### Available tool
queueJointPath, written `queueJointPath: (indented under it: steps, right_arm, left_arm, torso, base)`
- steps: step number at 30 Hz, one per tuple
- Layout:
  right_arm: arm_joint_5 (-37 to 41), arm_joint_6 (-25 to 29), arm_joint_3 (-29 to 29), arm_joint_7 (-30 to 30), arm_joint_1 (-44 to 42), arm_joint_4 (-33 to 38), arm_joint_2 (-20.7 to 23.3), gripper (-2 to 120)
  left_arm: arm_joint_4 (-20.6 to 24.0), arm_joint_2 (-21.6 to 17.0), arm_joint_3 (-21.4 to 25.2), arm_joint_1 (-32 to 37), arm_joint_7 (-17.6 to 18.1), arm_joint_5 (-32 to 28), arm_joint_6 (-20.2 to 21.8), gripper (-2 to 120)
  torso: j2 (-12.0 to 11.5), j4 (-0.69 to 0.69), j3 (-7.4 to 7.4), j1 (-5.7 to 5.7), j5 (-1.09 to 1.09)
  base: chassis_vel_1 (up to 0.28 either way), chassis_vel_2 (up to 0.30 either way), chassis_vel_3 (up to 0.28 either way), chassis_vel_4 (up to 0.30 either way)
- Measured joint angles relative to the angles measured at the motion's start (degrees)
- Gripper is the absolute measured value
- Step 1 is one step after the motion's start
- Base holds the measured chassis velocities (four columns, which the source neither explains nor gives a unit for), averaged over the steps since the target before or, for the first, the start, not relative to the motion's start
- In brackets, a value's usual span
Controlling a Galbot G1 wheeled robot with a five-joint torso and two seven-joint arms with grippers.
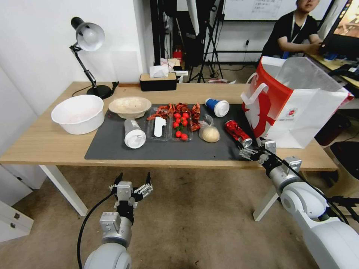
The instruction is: Pick up the trash from the table and place it into the takeout bag.
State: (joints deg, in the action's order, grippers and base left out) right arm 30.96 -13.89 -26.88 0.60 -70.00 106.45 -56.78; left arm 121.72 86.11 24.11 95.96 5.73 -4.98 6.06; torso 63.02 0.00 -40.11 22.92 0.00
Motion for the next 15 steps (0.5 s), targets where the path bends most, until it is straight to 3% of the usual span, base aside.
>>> queueJointPath:
  steps: [15]
  right_arm:
    - [1.5, -0.9, 1.8, -1.1, 2.7, -2.5, -1.2, 96]
  left_arm:
    - [-0.1, -0.3, 0.1, 0.1, 0.1, -0.2, -0.2, 100]
  torso:
    - [0.0, 0.00, 0.00, 0.00, 0.00]
  base:
    - [0.000, 0.000, 0.000, 0.000]
